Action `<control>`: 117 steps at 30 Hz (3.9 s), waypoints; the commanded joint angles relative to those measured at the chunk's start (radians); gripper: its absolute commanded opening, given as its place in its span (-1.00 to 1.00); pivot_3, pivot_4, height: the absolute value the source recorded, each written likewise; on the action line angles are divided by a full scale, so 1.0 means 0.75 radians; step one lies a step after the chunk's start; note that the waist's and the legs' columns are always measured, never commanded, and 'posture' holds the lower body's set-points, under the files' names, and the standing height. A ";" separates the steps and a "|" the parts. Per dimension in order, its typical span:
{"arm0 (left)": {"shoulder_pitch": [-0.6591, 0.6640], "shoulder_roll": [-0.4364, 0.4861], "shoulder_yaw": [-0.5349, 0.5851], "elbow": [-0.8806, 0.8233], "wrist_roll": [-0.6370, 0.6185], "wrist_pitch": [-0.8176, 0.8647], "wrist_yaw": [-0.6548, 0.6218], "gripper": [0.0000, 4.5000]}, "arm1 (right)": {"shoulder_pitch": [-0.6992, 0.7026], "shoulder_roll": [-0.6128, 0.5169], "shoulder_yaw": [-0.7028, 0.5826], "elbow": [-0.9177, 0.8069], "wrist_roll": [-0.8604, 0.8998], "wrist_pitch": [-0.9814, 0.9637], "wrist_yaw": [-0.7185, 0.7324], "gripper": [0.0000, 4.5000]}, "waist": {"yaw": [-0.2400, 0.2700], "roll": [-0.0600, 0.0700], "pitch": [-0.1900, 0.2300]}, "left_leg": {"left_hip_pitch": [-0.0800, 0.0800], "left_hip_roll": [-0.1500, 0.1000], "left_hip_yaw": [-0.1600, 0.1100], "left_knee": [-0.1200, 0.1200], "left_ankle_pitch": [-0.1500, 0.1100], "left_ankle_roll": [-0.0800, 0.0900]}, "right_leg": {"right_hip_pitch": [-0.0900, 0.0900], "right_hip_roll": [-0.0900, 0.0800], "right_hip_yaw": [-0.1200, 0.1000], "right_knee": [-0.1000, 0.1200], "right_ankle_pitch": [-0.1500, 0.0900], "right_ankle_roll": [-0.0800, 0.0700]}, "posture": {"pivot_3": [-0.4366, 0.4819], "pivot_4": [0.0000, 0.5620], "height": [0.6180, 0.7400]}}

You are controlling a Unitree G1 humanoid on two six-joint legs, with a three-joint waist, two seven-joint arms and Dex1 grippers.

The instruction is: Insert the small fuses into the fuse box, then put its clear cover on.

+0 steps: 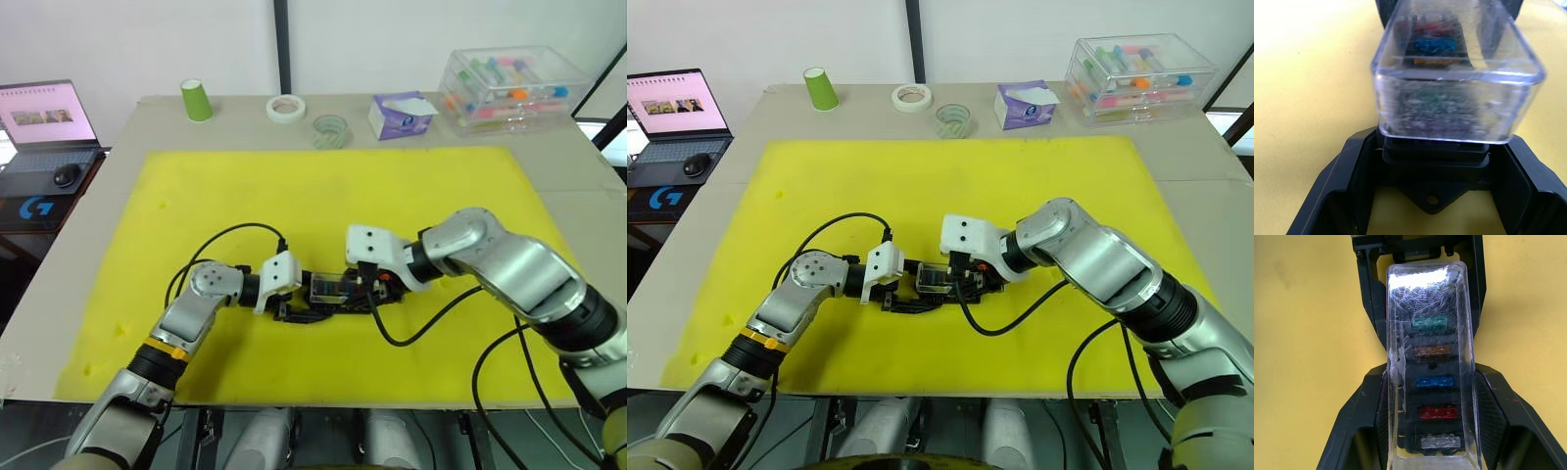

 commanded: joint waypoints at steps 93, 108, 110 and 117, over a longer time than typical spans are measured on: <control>0.007 -0.013 -0.003 0.003 0.071 0.016 0.037 0.23 | 0.221 0.132 -0.443 0.121 0.195 -0.447 0.088 -0.99 | 0.000 -0.002 -0.001 | 0.001 0.000 -0.002 0.000 0.000 0.000 | 0.002 0.000 -0.001 -0.001 0.000 0.000 | -0.05 -0.47 1.00; 0.039 -0.008 0.003 -0.049 0.074 0.047 0.059 0.23 | 0.382 0.042 -0.115 0.387 -0.190 -0.691 0.128 -0.99 | -0.004 -0.005 -0.018 | 0.025 0.002 -0.002 -0.008 -0.002 0.003 | 0.026 0.003 -0.001 -0.009 0.000 0.000 | -0.05 -0.47 1.00; 0.035 -0.010 0.003 -0.043 0.075 0.047 0.061 0.23 | 0.372 0.051 -0.140 0.377 -0.171 -0.700 0.127 -0.99 | -0.003 -0.005 -0.018 | 0.025 0.002 -0.002 -0.008 -0.002 0.003 | 0.025 0.002 -0.001 -0.009 0.000 0.000 | -0.05 -0.47 1.00; 0.031 -0.003 0.002 -0.042 0.083 0.055 0.062 0.23 | 0.313 0.090 -0.293 0.274 -0.005 -0.580 0.132 -0.99 | -0.002 -0.005 -0.018 | 0.023 0.002 -0.001 -0.007 -0.002 0.003 | 0.023 0.002 -0.001 -0.009 0.000 0.000 | -0.05 -0.47 1.00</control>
